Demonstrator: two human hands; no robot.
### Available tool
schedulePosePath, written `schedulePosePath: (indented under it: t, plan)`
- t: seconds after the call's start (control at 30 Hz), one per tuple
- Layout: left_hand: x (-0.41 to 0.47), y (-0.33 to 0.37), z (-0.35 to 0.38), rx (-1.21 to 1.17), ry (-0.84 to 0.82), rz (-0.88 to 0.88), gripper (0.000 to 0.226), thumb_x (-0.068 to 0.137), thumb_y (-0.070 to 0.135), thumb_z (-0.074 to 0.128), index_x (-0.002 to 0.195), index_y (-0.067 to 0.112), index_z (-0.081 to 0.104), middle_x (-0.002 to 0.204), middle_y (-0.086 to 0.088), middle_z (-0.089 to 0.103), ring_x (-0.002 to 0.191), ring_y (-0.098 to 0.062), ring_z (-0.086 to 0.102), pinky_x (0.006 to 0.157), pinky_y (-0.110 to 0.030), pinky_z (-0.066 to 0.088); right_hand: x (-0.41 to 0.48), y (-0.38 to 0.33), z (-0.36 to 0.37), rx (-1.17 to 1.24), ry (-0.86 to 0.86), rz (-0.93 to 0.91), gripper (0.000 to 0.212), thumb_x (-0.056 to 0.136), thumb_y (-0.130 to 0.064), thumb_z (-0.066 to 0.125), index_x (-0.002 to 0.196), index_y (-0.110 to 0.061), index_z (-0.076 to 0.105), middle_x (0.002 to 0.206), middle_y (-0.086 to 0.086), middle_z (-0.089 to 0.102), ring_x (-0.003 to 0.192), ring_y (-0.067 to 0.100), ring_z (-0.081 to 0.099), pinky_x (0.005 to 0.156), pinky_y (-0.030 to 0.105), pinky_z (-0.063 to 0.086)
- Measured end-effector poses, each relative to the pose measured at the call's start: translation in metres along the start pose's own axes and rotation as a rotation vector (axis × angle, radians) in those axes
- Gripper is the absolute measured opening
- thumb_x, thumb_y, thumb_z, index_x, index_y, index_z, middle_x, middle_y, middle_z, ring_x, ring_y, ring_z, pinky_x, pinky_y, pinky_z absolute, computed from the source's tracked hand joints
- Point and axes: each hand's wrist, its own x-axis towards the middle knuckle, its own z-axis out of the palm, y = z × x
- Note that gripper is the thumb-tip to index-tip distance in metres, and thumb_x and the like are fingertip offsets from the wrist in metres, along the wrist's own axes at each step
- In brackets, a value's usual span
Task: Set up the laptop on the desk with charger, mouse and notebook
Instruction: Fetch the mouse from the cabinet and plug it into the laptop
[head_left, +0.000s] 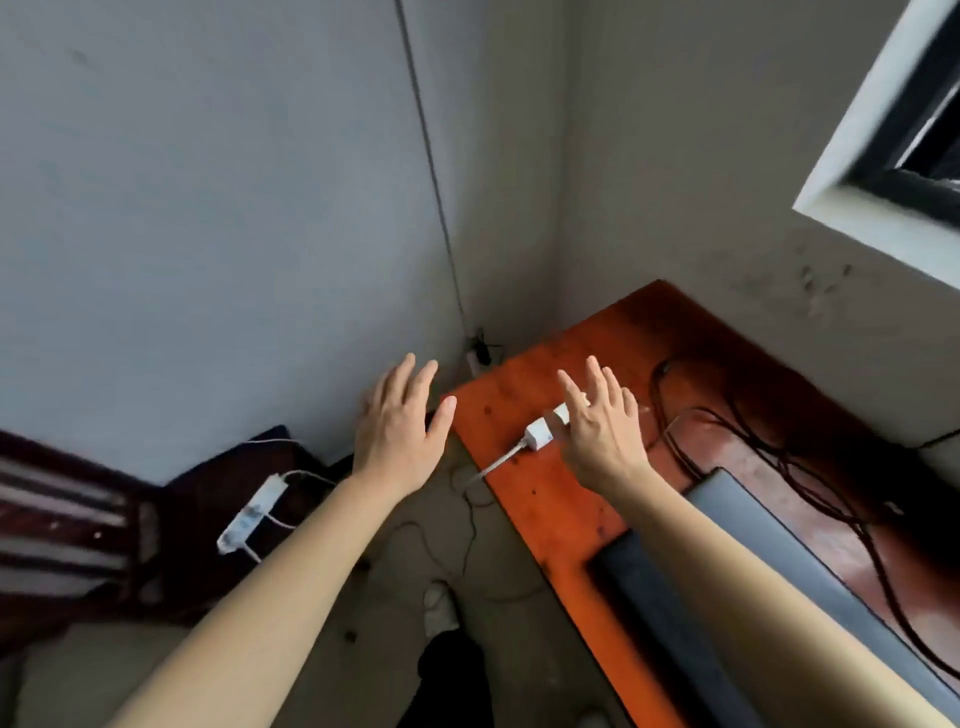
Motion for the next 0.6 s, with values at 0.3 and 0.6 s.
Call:
schedulePosePath:
  t: [0.3, 0.6]
  plan:
    - [-0.135, -0.156, -0.155, 0.234, 0.316, -0.432, 0.056, 0.101, 0.043, 0.049, 0.148, 0.013, 0.043, 0.157, -0.018, 0.035, 0.144, -0.04, 0.029, 0.114, -0.064, 0.026, 0.013, -0.218, -0.015, 0.091, 0.006, -0.475, 0.065, 0.099, -0.062, 0.032, 0.155, -0.029, 0.032, 0.165, 0.017, 0.015, 0.152, 0.039, 0.013, 0.121, 0.054, 0.015]
    - [-0.298, -0.303, -0.254, 0.265, 0.533, -0.708, 0.064, 0.099, 0.055, 0.033, 0.149, 0.016, 0.043, 0.159, -0.015, 0.034, 0.146, -0.036, 0.027, 0.114, -0.063, 0.028, -0.059, -0.474, 0.019, 0.155, -0.003, -0.911, 0.064, 0.101, -0.057, 0.034, 0.156, -0.025, 0.033, 0.165, 0.02, 0.016, 0.151, 0.042, 0.012, 0.121, 0.056, 0.014]
